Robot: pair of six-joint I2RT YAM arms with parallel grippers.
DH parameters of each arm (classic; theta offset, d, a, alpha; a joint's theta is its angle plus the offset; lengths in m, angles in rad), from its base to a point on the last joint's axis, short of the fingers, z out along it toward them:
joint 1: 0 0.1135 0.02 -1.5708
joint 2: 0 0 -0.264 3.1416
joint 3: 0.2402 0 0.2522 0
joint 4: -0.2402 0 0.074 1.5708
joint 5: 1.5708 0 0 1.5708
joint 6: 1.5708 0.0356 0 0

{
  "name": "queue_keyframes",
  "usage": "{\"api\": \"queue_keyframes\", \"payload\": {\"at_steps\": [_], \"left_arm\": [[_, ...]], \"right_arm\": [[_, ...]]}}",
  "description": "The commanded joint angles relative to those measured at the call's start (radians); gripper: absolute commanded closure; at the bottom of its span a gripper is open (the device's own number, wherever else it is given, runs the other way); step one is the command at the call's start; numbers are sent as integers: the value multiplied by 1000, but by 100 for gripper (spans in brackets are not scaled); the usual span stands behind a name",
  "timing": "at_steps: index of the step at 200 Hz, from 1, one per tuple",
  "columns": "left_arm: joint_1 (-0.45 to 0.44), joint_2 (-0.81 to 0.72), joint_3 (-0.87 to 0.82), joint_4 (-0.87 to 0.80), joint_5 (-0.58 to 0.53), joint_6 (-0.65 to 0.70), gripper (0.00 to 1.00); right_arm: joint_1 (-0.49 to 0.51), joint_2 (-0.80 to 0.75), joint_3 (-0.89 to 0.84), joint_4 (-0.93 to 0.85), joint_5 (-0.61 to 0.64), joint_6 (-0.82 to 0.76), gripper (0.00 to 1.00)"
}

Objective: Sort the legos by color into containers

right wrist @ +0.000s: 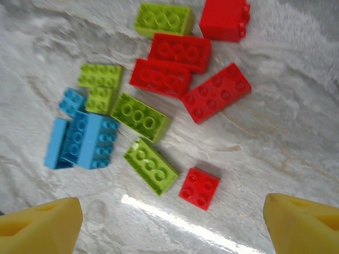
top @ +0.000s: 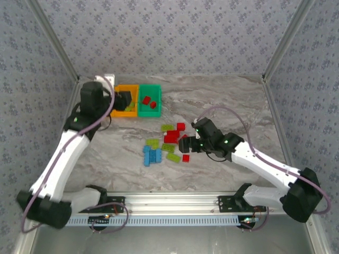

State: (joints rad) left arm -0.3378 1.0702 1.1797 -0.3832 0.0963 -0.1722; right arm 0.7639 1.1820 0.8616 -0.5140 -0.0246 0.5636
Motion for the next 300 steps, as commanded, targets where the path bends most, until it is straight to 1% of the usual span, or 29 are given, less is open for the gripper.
{"api": "queue_keyframes", "payload": {"at_steps": [1, 6, 25, 29, 42, 45, 58, 68, 87, 110, 127, 130, 136, 141, 156, 163, 189, 198, 213, 226, 239, 244, 248, 258, 263, 269, 272, 288, 300], "left_arm": [[-36, -133, -110, -66, 135, 285, 45], [-45, -166, -139, -67, 162, 339, 43], [-70, -263, -246, -80, 246, 541, 27], [-76, -276, -265, -83, 264, 580, 22], [-96, -306, -318, -112, 348, 710, 3], [-101, -310, -329, -121, 370, 741, 1], [-125, -318, -375, -158, 453, 883, 1], [-143, -313, -412, -156, 474, 947, 1], [-150, -278, -445, -166, 483, 996, 1], [-151, -228, -446, -209, 492, 1020, 1], [-154, -215, -455, -211, 501, 1024, 1], [-155, -216, -456, -208, 502, 1025, 1], [-154, -216, -460, -203, 502, 1026, 1], [-153, -219, -464, -201, 503, 1030, 1], [-155, -231, -478, -195, 502, 1045, 1], [-155, -237, -487, -188, 502, 1049, 1], [-155, -251, -515, -137, 501, 1030, 1], [-156, -251, -522, -112, 500, 1013, 1], [-155, -253, -525, -83, 490, 991, 1], [-153, -262, -526, -47, 459, 960, 1], [-149, -277, -532, -2, 419, 918, 1], [-145, -280, -534, 15, 404, 904, 1], [-141, -284, -536, 25, 393, 893, 1], [-135, -293, -535, 32, 370, 876, 1], [-132, -296, -532, 32, 363, 869, 1], [-131, -299, -533, 33, 358, 862, 1], [-131, -301, -534, 33, 358, 859, 1], [-131, -308, -544, 42, 365, 851, 1], [-131, -307, -549, 51, 379, 851, 1]], "right_arm": [[5, 39, -11, -20, -13, 48, 12], [7, 51, -20, -12, -20, 56, 13], [13, 109, -36, -6, -17, 113, 14], [15, 127, -33, -12, -9, 128, 14], [15, 181, -22, -41, 11, 171, 14], [15, 196, -16, -44, 11, 177, 14], [20, 255, 4, -63, 9, 202, 15], [24, 296, 15, -69, 9, 224, 17], [37, 370, 36, -67, -15, 237, 21], [68, 431, 51, -62, 7, 258, 26], [78, 450, 47, -47, 21, 276, 37], [78, 449, 43, -43, 22, 280, 41], [80, 449, 39, -39, 25, 286, 45], [80, 446, 33, -33, 28, 291, 48], [75, 429, 23, -20, 38, 296, 61], [74, 417, 25, -18, 44, 291, 65], [72, 342, 37, -4, 64, 248, 77], [75, 305, 40, 13, 67, 221, 78], [75, 241, 46, 42, 74, 175, 78], [77, 195, 56, 83, 74, 122, 78], [80, 176, 73, 118, 81, 75, 77], [78, 177, 84, 118, 88, 75, 76], [76, 181, 96, 106, 101, 41, 75], [67, 193, 131, 48, 151, 26, 70], [59, 199, 143, 15, 186, 30, 65], [49, 201, 149, -20, 228, 47, 53], [39, 202, 148, -34, 244, 54, 49], [-48, 190, 128, -72, 298, 58, 46], [-150, 169, 94, -53, 304, 54, 36]]}}
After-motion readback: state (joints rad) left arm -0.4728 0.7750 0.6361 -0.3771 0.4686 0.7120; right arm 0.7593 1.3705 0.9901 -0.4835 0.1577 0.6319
